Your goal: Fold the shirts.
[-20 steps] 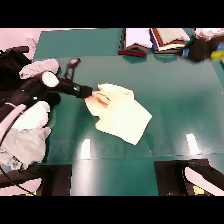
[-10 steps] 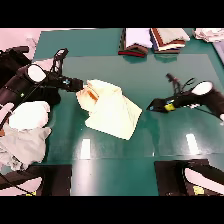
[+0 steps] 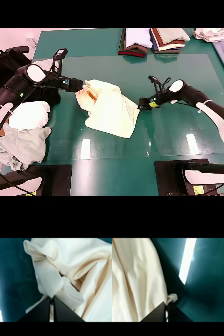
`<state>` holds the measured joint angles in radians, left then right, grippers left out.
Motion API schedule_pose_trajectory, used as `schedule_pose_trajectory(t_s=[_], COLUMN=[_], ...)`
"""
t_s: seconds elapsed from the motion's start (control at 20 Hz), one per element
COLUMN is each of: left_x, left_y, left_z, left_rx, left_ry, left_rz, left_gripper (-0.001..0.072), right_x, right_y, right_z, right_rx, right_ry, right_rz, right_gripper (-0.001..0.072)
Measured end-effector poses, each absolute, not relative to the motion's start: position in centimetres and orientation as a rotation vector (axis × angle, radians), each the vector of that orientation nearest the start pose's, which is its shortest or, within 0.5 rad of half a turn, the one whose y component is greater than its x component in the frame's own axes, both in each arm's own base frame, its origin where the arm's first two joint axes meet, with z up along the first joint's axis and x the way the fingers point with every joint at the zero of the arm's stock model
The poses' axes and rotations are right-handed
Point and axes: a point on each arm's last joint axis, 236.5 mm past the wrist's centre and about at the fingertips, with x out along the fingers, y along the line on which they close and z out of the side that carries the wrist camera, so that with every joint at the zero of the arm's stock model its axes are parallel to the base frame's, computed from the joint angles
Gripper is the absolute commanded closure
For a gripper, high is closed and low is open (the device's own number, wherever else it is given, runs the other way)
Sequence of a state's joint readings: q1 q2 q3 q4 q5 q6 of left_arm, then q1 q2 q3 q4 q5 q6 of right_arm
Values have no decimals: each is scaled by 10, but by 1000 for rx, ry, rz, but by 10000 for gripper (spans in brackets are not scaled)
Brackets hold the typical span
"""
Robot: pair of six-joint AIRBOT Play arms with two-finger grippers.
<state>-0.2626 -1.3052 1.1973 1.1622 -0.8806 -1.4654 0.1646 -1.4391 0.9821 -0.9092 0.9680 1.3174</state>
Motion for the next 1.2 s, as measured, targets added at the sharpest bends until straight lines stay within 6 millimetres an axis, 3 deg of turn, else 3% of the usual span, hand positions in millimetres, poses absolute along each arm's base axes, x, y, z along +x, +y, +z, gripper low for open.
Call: schedule_pose_trajectory(t_s=[0.15, 0.25, 0.35, 0.5, 0.7, 0.8, 1.0, 1.2], left_x=[421, 425, 429, 424, 383, 350, 286, 236], left_y=[-181, -171, -158, -137, -113, -102, -84, -76], left_z=[61, 82, 120, 207, 332, 386, 462, 519], left_rx=[-132, -96, -42, 23, 41, 35, 14, -24], left_ry=[979, 928, 832, 617, 312, 176, -30, -191], left_rz=[-436, -411, -380, -338, -305, -296, -292, -314], left_gripper=[681, 681, 681, 681, 680, 680, 681, 681], right_x=[380, 397, 411, 415, 374, 342, 285, 249], right_y=[179, 169, 150, 117, 83, 70, 46, 25], right_z=[-32, 11, 71, 185, 328, 381, 446, 484], right_rx=[321, 255, 176, 73, -5, -32, -71, -103], right_ry=[1264, 1160, 1025, 770, 444, 318, 153, 58], right_rz=[502, 506, 491, 440, 365, 328, 232, 123], right_gripper=[696, 696, 696, 696, 696, 696, 696, 696])
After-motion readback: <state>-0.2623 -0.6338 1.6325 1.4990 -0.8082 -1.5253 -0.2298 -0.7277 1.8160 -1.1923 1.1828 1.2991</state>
